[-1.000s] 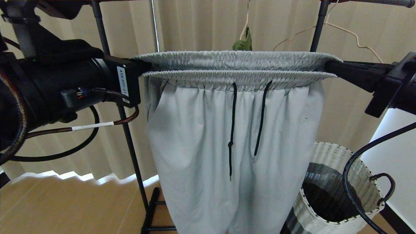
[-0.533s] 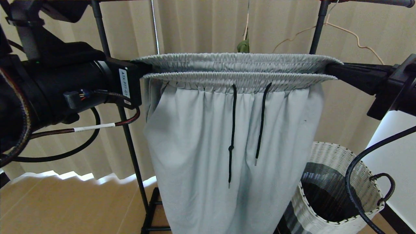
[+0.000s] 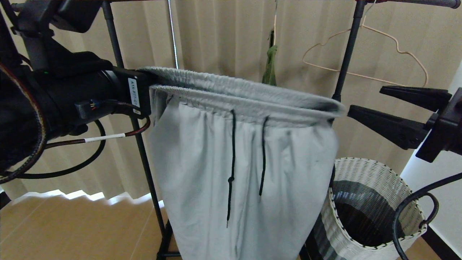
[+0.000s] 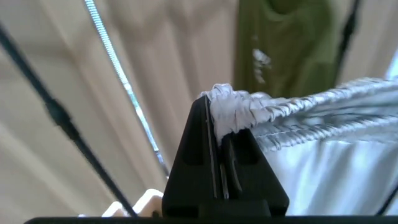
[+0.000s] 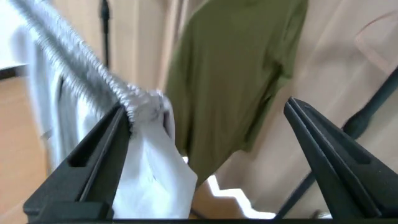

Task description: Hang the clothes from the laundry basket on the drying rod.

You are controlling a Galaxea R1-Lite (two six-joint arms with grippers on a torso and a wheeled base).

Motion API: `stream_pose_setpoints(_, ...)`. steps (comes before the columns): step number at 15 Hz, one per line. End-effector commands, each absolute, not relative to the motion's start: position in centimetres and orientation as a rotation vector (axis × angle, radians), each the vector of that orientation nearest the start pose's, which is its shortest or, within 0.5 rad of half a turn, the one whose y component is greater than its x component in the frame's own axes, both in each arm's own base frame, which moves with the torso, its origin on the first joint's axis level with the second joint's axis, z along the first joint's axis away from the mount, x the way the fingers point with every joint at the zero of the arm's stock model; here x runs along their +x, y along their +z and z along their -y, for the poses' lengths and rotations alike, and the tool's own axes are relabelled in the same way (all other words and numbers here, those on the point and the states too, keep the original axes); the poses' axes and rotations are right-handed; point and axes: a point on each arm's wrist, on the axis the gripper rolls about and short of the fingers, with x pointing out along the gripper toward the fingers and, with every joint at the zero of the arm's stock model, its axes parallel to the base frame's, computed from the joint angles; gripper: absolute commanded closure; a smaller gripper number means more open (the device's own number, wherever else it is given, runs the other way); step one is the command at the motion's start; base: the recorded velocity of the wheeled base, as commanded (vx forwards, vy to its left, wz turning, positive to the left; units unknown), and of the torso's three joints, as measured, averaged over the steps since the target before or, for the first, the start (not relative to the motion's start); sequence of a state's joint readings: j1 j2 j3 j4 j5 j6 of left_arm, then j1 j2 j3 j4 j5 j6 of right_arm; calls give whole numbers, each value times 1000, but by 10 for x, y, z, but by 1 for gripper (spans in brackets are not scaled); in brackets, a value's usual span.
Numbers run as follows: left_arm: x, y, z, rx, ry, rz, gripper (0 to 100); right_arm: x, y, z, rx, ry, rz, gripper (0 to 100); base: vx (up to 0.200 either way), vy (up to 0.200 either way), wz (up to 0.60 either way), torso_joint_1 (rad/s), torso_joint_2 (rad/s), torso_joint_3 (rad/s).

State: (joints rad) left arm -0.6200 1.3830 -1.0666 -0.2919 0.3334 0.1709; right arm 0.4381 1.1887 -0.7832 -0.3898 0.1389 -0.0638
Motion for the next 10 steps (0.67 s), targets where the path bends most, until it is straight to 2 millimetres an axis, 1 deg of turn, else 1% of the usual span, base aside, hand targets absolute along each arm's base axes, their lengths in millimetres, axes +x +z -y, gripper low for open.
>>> stream_pose_setpoints(1,203,301,133,191,-281,-25,100,147,276,-73,-36,589,17,0,0,0,0,0,0,0)
stream_pose_setpoints(4,203,297,133,196,-279,-39,100,138,274,-68,-17,577,21,0,0,0,0,0,0,0)
stream_pose_setpoints(5,203,297,133,195,-279,-37,100,138,273,-67,-19,572,18,0,0,0,0,0,0,0)
stream_pose_setpoints(6,202,297,130,195,-271,-38,100,137,268,-58,-51,483,13,0,0,0,0,0,0,0)
stream_pose_setpoints(7,203,295,125,203,-253,-43,100,139,264,-53,-86,430,8,0,0,0,0,0,0,0)
stream_pose_setpoints(8,203,293,117,208,-225,-49,100,140,258,-47,-161,365,6,0,0,0,0,0,0,0)
stream_pose_setpoints(9,203,293,113,208,-213,-50,100,139,257,-44,-187,351,21,0,0,0,0,0,0,0)
stream_pose_setpoints(10,200,292,103,197,-185,-36,100,136,258,-43,-197,341,73,0,0,0,0,0,0,0)
